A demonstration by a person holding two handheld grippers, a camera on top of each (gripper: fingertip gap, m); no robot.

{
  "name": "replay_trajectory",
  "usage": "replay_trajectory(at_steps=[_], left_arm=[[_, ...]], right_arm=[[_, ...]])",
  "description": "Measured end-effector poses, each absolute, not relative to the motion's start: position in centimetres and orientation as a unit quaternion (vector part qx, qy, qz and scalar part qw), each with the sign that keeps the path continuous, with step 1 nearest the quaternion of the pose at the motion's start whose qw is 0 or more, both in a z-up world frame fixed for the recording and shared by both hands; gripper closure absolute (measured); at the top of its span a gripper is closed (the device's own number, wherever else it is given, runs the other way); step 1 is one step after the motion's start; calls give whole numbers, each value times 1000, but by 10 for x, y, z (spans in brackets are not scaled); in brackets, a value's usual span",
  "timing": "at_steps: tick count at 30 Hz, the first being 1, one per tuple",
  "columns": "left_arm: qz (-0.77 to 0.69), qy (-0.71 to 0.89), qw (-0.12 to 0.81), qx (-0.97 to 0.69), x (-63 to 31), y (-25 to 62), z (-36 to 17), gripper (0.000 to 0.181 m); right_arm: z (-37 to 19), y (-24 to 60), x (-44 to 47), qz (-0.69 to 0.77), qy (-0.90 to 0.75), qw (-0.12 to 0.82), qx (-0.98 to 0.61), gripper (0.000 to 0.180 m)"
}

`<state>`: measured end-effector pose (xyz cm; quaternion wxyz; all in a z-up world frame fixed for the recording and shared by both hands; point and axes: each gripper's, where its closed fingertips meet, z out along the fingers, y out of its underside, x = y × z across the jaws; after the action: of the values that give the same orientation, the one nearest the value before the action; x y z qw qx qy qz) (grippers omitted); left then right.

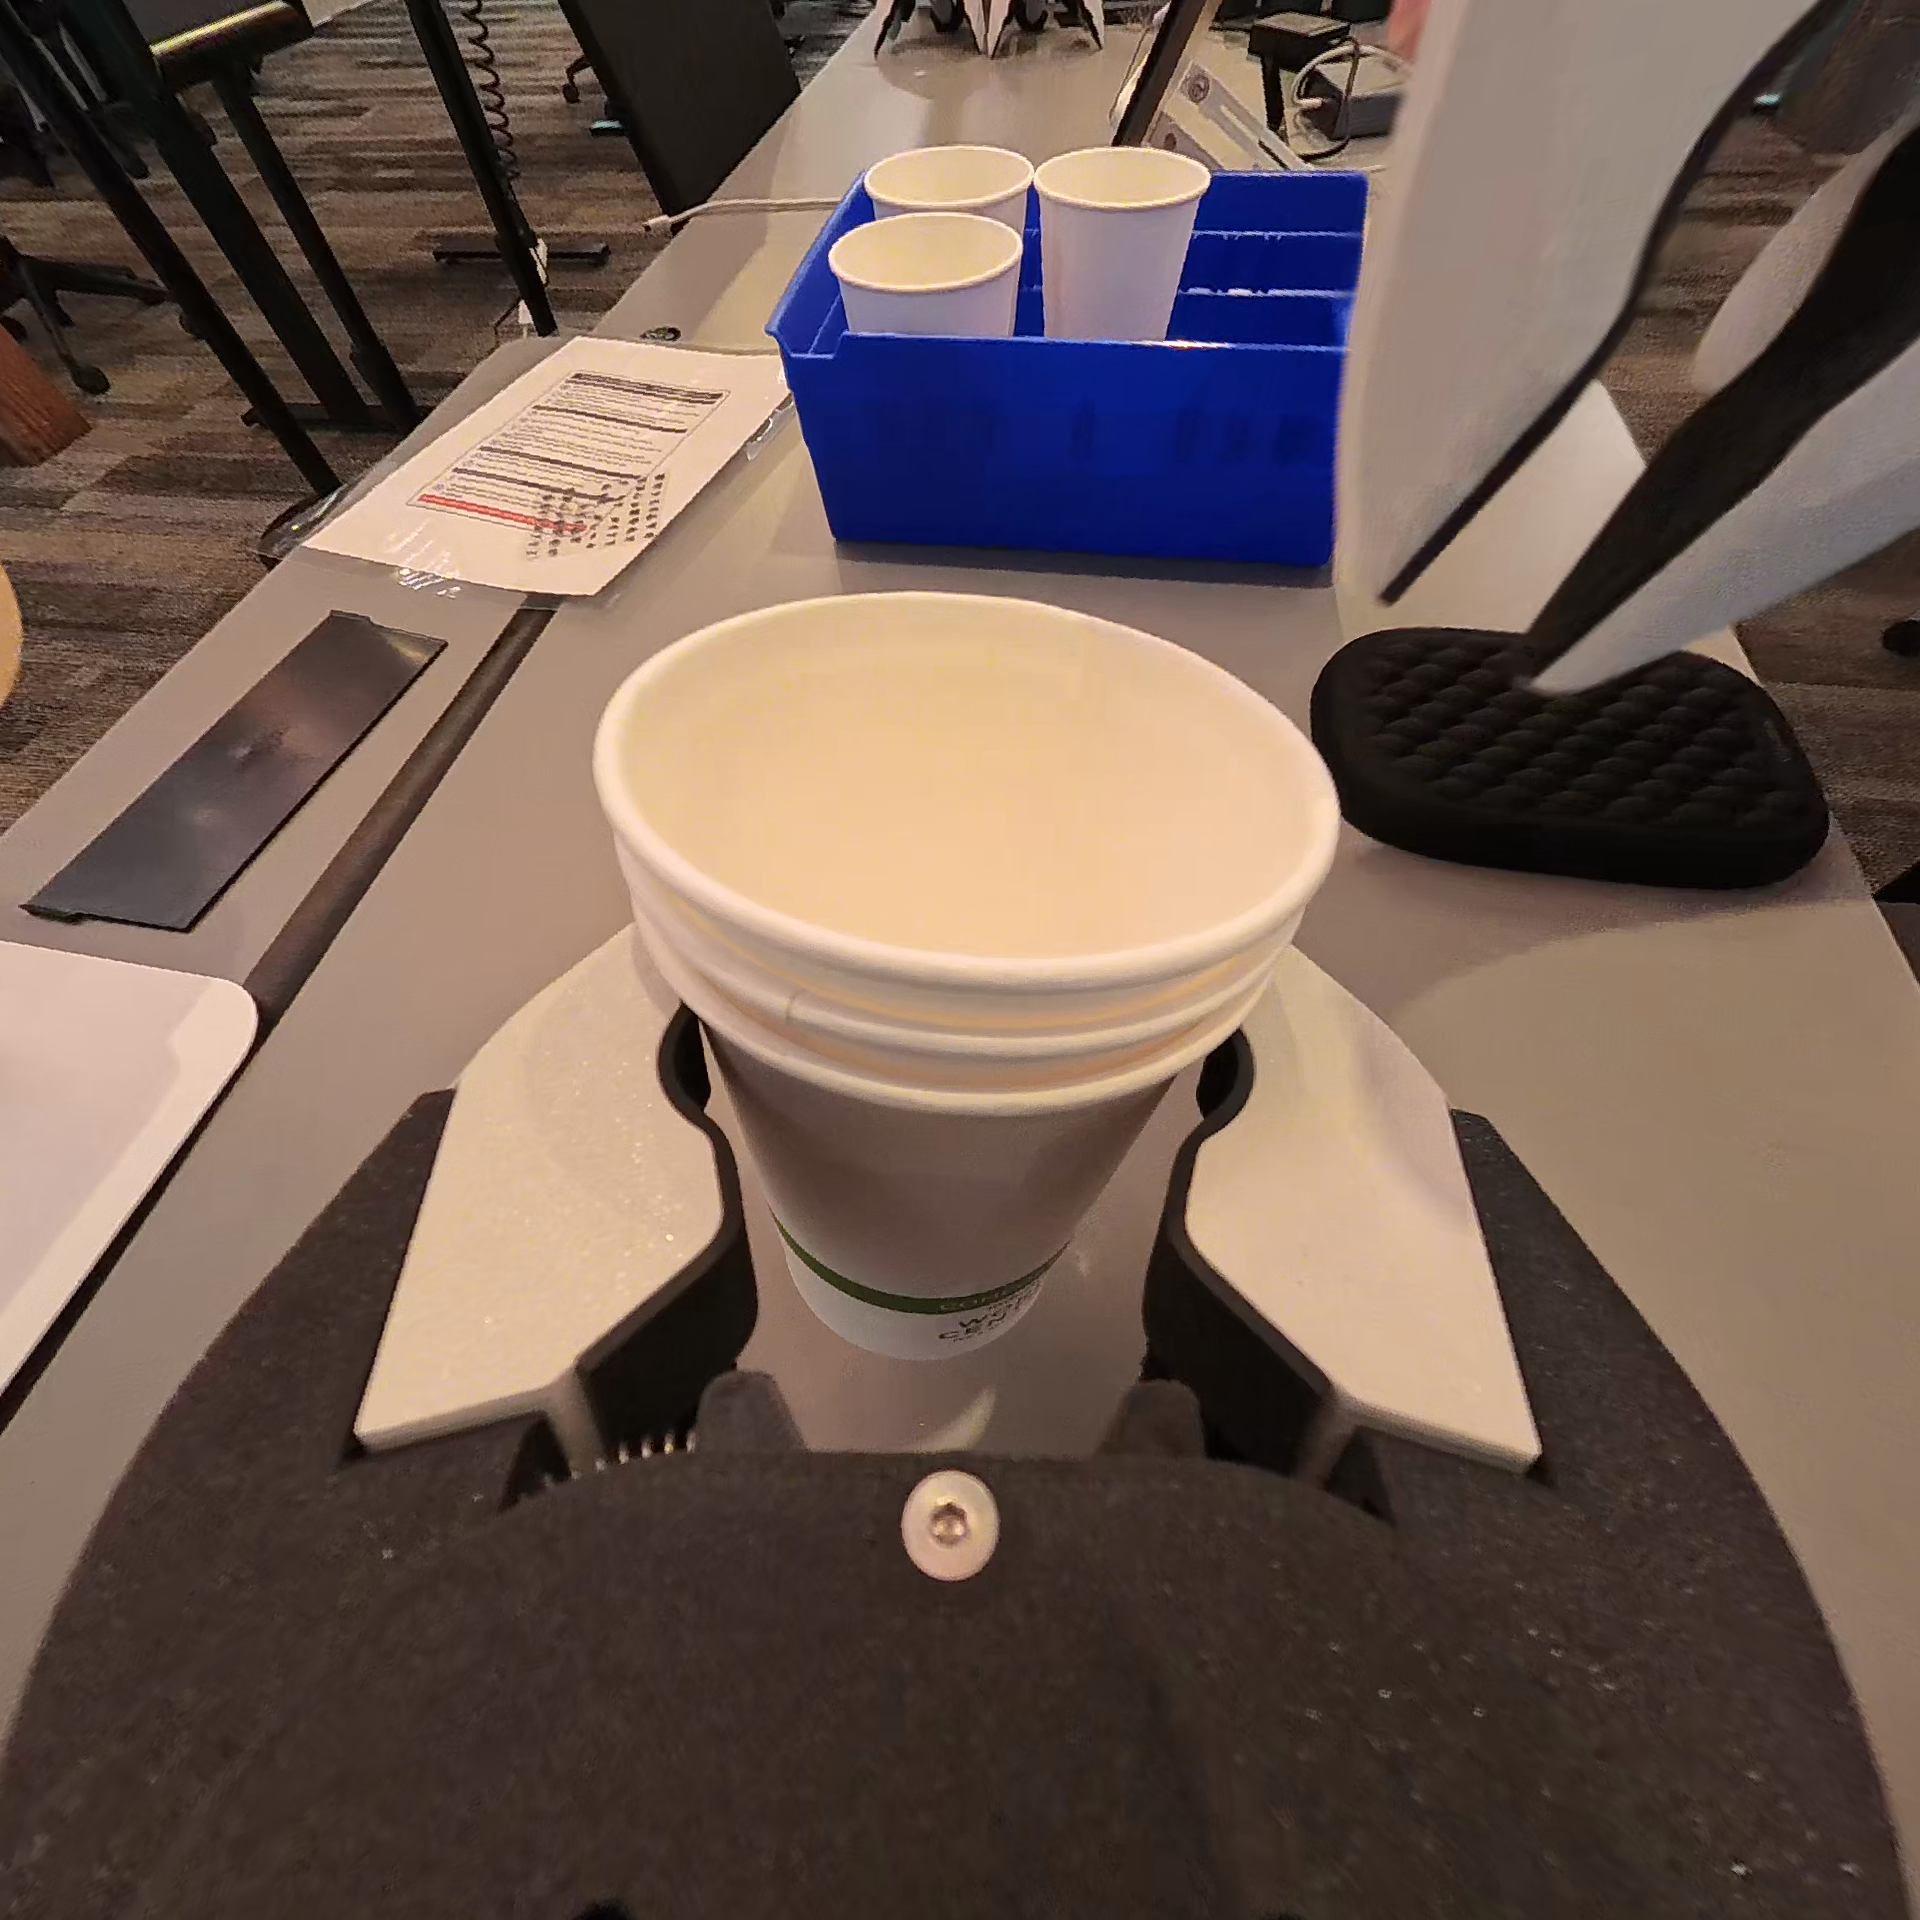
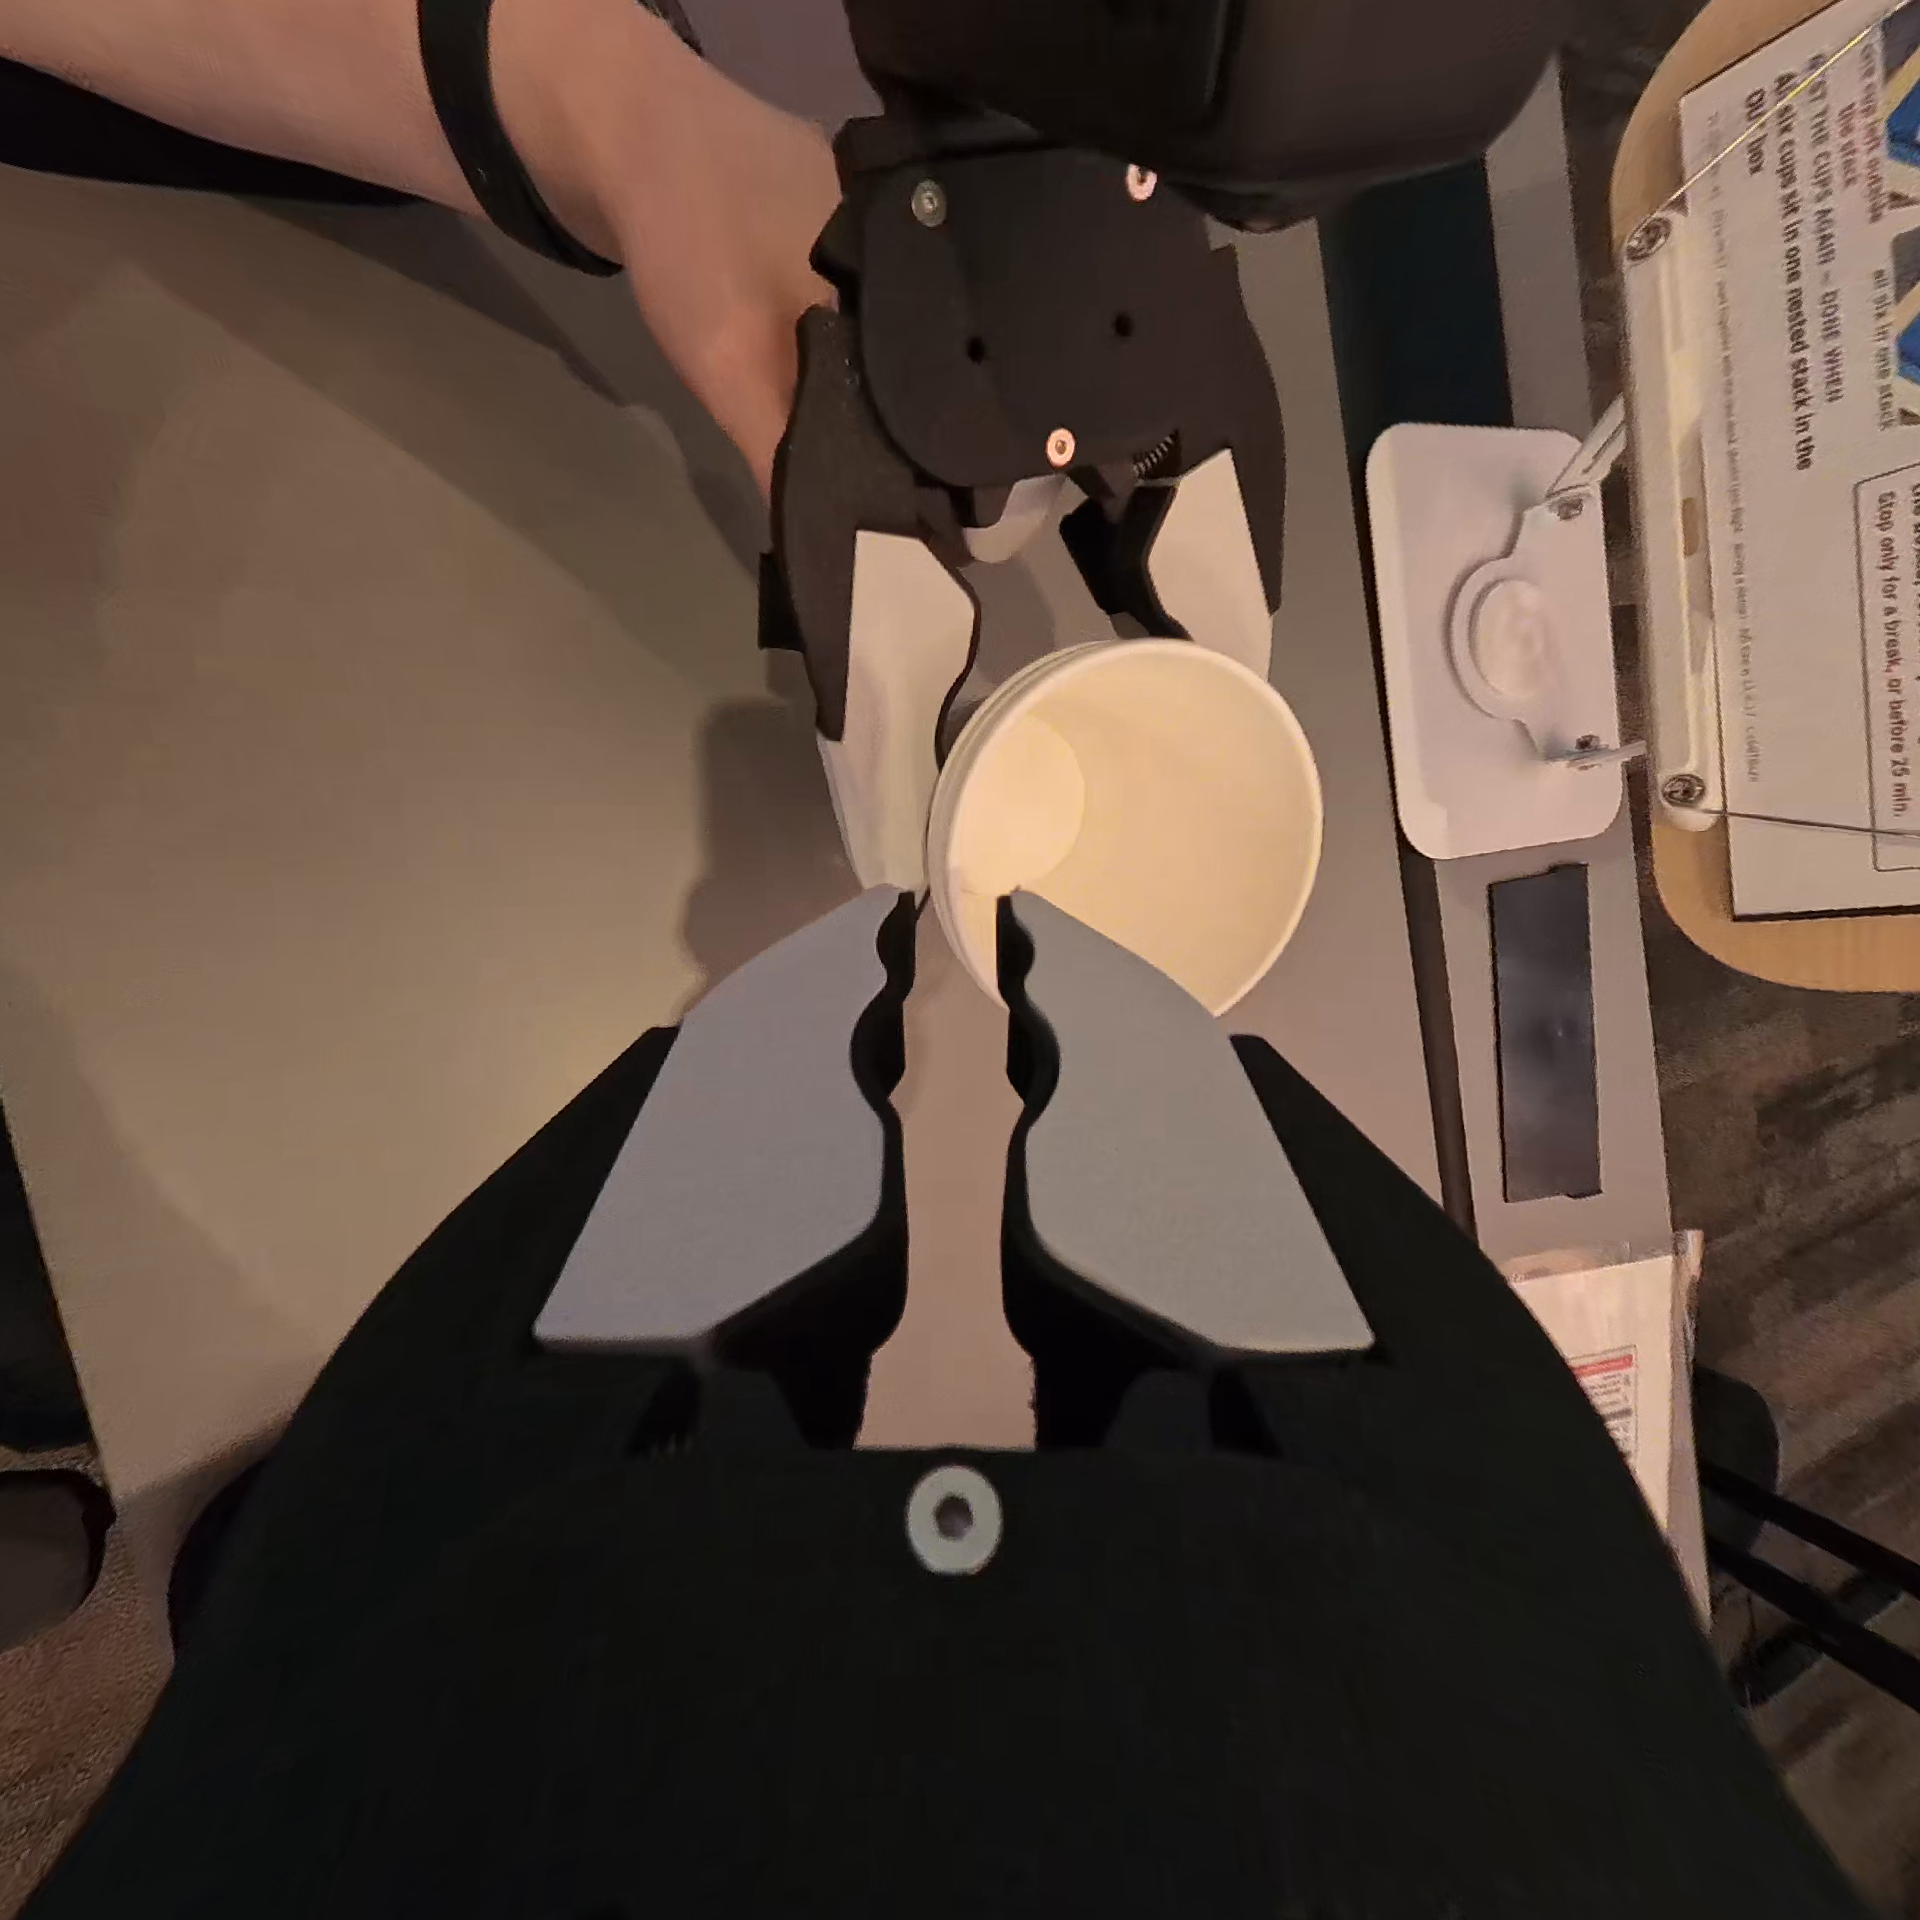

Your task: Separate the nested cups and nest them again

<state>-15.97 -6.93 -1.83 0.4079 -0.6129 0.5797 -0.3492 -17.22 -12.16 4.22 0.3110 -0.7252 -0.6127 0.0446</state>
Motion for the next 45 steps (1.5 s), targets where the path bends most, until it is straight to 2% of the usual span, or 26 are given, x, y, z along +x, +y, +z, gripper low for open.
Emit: replay_trajectory(at_steps=[8,11,19,24,29,33,37,40,45], left_arm=[[-352,584,410,-606,-158,-74,-15,87],[-351,584,411,-606,-159,-73,-14,87],[-354,581,413,-605,-159,-72,-13,87],[-349,582,410,-609,-159,-71,-16,87],[-349,583,405,-612,-158,-70,-21,87],[-348,584,403,-612,-158,-70,-23,87],[-348,585,403,-612,-157,-71,-23,87],[-348,586,403,-612,-157,-71,-24,87],[-346,586,402,-613,-157,-70,-25,87]], right_arm=[[24,-113,-182,39,-625,280,-728,169],[22,-115,-184,48,-626,272,-729,176],[28,-114,-182,55,-617,275,-735,177],[52,-112,-178,51,-609,301,-732,177],[104,-112,-158,30,-585,353,-730,177],[145,-115,-113,-10,-545,385,-745,177],[166,-111,-26,-77,-459,394,-793,177],[153,-112,52,-114,-377,368,-842,177],[98,-125,144,-131,-287,302,-900,177]])
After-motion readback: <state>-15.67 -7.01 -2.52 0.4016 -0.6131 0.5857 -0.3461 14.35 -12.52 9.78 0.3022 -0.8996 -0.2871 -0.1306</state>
